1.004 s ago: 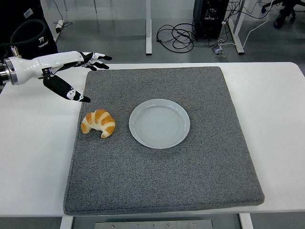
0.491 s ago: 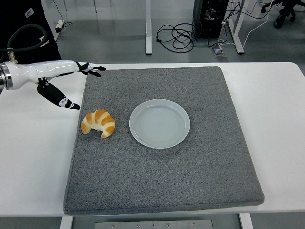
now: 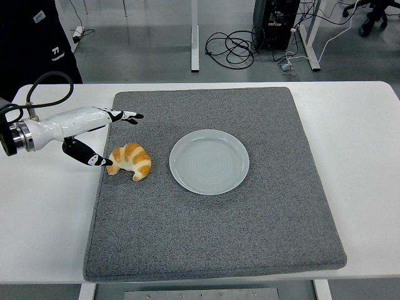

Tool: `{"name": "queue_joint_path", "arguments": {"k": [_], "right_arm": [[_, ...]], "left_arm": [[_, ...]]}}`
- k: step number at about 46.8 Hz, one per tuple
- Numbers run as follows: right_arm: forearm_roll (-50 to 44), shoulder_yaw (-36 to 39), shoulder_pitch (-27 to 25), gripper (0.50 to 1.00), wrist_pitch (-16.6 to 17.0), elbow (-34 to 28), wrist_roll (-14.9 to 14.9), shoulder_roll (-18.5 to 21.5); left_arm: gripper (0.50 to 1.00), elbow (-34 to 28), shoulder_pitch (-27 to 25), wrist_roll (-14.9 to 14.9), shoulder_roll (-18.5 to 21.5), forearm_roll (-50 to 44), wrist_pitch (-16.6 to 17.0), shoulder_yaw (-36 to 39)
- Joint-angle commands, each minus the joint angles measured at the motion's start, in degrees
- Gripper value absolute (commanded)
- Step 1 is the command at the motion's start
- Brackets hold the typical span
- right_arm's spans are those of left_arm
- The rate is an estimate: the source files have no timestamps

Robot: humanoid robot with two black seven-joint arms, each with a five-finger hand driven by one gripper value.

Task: Place the bread on the plate

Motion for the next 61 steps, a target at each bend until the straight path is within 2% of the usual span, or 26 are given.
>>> {"name": "queue_joint_path", "arguments": {"k": [1,7,15,24,38,61], "right_arm": [[0.0,0.0,0.0,1.0,0.0,0.0,0.0,0.0],[0.0,0.0,0.0,1.0,0.0,0.0,0.0,0.0],[0.0,-0.1,0.0,1.0,0.0,0.0,0.0,0.0],[0.0,-0.1,0.0,1.0,0.0,-0.1,0.0,0.0],[0.0,-0.1,0.0,1.0,0.0,0.0,0.0,0.0],[0.0,0.0,0.0,1.0,0.0,-0.1,0.0,0.0]], "left_arm": [[0.899,1.1,0.3,-0.7,-0.7,-0.2,1.5,1.0],[0.899,4.4,0.5,-1.8,-3.0,-0.3,4.0,1.1],[0.899,7.1,1.6,-2.2,-5.1,-0.5,5.2,1.0],[0.899,8.2,2.0,-2.2,-5.7,-1.6,5.2,1.1],[0.899,12.3,3.1,-3.0,-8.9,-1.8,5.2,1.1],[0.899,14.4,4.3,-3.3,-12.2,-1.9,5.4,1.1]]}}
